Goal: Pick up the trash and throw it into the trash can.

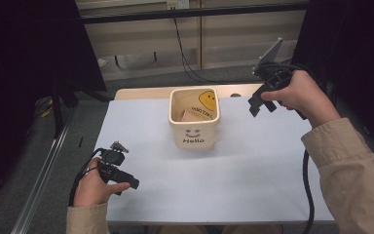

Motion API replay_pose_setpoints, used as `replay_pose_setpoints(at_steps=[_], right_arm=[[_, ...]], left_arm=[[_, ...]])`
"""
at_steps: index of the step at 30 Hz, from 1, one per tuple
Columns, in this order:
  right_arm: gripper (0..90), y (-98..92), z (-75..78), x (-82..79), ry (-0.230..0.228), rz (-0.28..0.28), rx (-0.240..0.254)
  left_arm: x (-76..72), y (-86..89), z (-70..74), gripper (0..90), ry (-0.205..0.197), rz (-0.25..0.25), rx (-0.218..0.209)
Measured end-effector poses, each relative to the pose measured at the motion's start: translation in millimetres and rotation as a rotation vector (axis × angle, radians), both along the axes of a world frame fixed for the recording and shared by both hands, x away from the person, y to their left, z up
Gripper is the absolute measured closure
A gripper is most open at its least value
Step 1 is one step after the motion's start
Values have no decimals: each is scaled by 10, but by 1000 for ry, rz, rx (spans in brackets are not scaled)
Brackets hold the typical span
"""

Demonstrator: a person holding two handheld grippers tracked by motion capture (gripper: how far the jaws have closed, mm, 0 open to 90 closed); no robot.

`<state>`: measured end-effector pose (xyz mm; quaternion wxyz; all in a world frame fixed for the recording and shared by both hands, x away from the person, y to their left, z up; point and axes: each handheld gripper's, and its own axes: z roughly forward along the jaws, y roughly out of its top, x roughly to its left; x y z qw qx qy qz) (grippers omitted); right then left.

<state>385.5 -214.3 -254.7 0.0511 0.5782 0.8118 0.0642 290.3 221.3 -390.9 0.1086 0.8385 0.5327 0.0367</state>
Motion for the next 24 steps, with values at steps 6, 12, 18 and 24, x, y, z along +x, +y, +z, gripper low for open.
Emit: replay_pose_setpoints(at_steps=[6,12,18,24], right_arm=[[83,-58,-208,-113,4,25,-17],[82,-130,-417,-216,9,40,-24],[80,-206,-617,-372,13,35,-25],[82,-309,-815,-498,28,24,-16]], left_arm=[[2,14,2,63,-4,-3,10],[1,-3,-16,63,-1,4,2],[2,1,-10,63,0,3,2],[-4,-8,-5,63,3,3,1]])
